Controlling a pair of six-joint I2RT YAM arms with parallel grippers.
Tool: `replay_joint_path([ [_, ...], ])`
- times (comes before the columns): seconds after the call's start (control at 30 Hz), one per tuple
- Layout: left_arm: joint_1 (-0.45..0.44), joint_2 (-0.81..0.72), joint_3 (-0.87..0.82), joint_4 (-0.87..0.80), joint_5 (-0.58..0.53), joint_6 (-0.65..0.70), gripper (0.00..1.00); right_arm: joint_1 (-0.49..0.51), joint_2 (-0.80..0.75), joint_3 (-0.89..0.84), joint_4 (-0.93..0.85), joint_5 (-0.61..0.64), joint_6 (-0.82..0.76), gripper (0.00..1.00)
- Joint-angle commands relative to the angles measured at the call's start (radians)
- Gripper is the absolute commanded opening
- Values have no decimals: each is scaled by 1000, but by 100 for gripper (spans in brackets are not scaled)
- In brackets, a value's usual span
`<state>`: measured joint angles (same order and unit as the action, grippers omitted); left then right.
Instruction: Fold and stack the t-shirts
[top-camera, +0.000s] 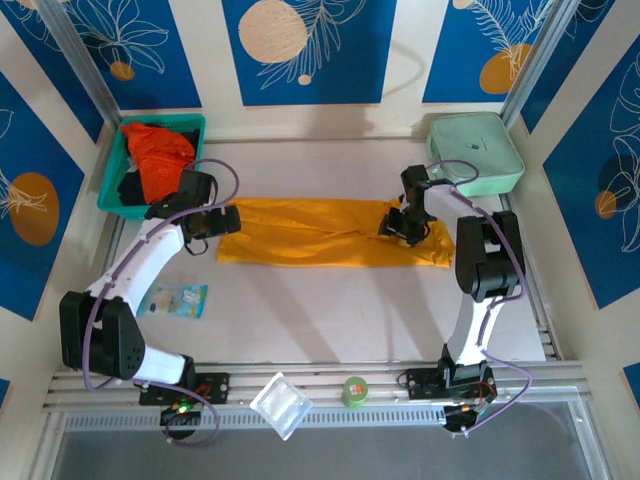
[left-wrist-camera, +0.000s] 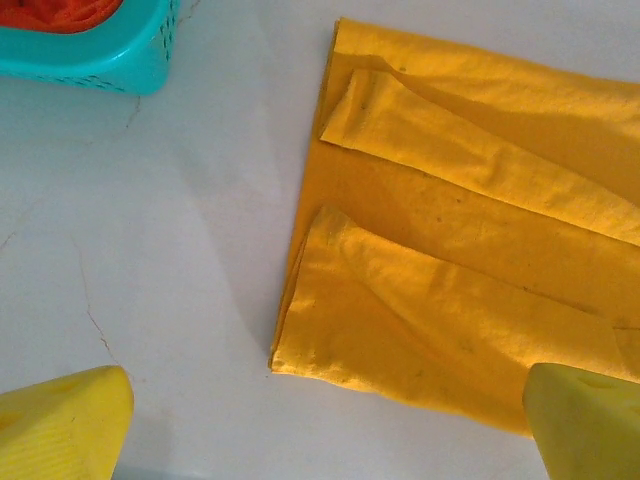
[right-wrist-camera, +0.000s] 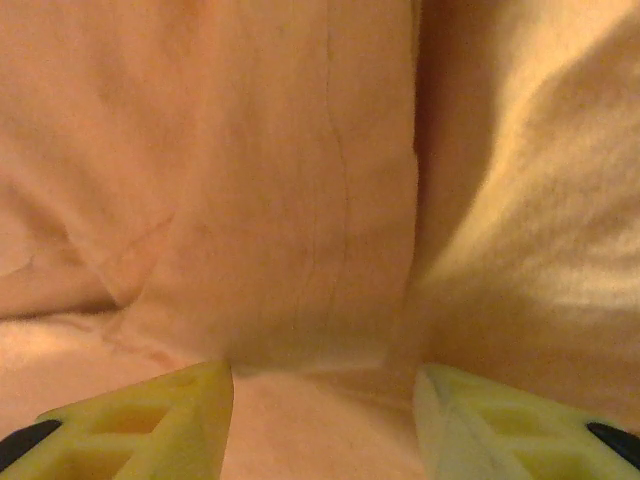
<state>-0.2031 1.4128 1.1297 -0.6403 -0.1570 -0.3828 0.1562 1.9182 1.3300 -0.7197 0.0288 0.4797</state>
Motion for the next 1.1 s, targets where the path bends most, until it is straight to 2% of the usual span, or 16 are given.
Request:
replay_joint_path([
  [0.0, -1, -25, 4, -21, 14, 22, 99, 12, 31, 47, 6, 21, 9, 51],
  [0.23, 0, -11, 15, -21, 6, 24, 99, 33, 85, 150, 8, -6, 11, 48],
  [0.57, -2, 9, -1, -13, 10, 27, 99, 42, 219, 374, 16, -143, 90, 47],
  [0.73, -9, 24, -2, -12, 14, 34, 100, 41, 268, 456, 9, -173, 115, 47],
  [0.93, -41, 42, 6, -7, 7, 43, 100, 39, 260, 492, 20, -229, 120, 46],
  [1.07, -77, 107, 57, -18, 5, 67, 98, 36, 164, 434, 43, -213, 111, 46],
])
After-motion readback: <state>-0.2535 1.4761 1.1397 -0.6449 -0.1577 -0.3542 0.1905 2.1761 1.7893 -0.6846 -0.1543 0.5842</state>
